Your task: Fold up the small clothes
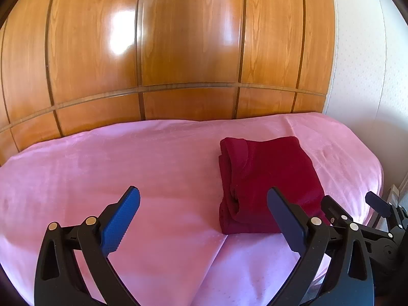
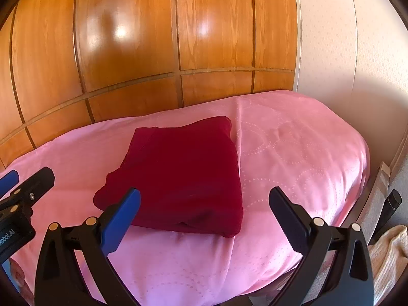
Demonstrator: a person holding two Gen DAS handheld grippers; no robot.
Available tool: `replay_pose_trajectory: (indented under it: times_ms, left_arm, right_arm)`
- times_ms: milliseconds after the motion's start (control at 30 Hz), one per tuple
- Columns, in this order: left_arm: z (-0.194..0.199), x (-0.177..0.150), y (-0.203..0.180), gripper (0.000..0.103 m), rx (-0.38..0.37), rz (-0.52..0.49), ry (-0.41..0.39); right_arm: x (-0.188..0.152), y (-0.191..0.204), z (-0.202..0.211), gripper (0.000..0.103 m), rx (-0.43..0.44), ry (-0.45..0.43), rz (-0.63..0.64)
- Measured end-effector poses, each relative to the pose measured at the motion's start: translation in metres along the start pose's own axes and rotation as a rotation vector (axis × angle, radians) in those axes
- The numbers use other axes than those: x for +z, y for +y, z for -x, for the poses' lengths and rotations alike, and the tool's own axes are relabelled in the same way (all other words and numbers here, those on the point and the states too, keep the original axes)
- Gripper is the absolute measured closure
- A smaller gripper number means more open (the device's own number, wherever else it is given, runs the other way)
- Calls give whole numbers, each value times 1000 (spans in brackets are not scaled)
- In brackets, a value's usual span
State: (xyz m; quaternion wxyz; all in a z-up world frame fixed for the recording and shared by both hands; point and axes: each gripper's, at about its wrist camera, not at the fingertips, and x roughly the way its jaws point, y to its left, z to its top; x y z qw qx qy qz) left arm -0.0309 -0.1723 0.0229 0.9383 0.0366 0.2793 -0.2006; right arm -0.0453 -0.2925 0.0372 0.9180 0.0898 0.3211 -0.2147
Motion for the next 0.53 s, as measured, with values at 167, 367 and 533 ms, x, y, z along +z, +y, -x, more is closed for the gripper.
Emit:
replay_pose_trajectory:
  times_ms: [167,367,533]
  left_arm:
    - [1,0,-1,4,4,-11,-33]
    - [-8,0,7,4,8,41,17]
    - [-19,-6,14,4,34,64,56]
  right_arm:
    - [-3,1,-3,2,5,10,1]
    - [-5,-1,-10,2,3,27,-8]
    - [-6,2,-15,2,-3,42,-3]
